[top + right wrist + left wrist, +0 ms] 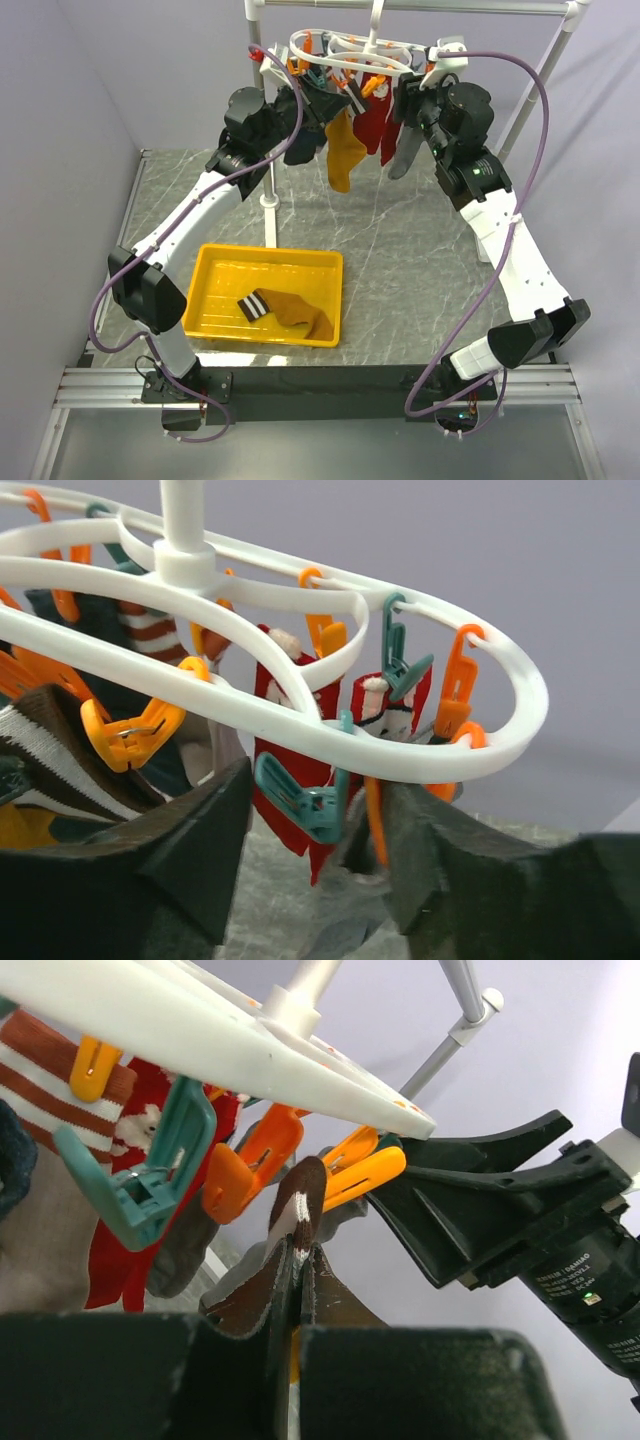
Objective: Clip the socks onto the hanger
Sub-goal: Open the clamp at the hanger.
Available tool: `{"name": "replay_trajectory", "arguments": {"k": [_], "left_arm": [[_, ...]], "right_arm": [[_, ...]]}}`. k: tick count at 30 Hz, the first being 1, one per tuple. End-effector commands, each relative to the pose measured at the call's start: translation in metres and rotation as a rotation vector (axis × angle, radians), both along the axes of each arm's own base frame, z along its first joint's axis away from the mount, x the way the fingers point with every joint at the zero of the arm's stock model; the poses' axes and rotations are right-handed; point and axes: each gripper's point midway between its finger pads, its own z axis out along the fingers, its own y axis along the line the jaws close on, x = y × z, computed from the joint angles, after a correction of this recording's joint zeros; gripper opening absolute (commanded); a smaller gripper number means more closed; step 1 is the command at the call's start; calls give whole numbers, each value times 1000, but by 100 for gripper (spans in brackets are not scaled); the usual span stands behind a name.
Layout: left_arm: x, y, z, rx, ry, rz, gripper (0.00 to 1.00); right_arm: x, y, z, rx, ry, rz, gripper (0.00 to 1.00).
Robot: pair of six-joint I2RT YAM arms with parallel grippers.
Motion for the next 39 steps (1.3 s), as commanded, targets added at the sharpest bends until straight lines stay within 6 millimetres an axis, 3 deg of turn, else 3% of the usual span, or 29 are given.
{"name": "replay_trajectory", "arguments": {"k": [1, 3, 9, 14, 17, 18, 20, 21, 23, 24, 26, 29, 33, 36, 39], "left_arm": [[-21, 9, 41, -41, -97, -2, 2], [-22, 10, 43, -44, -101, -2, 2], [-20, 10, 42, -43, -100, 1, 2], [-21, 11, 41, -38, -100, 7, 3], [-19, 14, 40, -23, -106, 27, 9], [-21, 15, 40, -17, -109, 34, 23], [-20, 19, 38, 12, -118, 58, 38], [-23, 21, 38, 26, -127, 60, 53], [-26, 24, 29, 87, -148, 78, 70], [-36, 27, 36, 97, -172, 84, 84], [-41, 31, 31, 160, -205, 117, 90], [-60, 30, 34, 209, -255, 120, 92], [-88, 9, 36, 197, -291, 14, 90], [-97, -14, 31, 176, -297, -42, 87], [-93, -32, 32, 139, -279, -89, 83]], "right_arm": [[-3, -1, 24, 4, -66, 1, 58], [-4, -1, 27, 6, -73, -1, 44], [-10, -2, 34, 29, -110, 3, 24], [-15, 5, 41, 68, -134, 49, 20], [-18, 8, 42, 81, -134, 70, 18], [-18, 8, 42, 84, -135, 72, 17], [-17, 7, 42, 86, -129, 71, 17], [-18, 8, 44, 89, -130, 74, 16], [-18, 10, 43, 102, -121, 83, 16], [-18, 10, 44, 111, -119, 88, 15], [-20, 13, 45, 134, -108, 97, 13], [-21, 16, 47, 181, -85, 110, 13], [-21, 16, 48, 212, -65, 111, 13], [-22, 16, 47, 217, -56, 112, 13], [-26, 16, 51, 229, -63, 121, 13]]}}
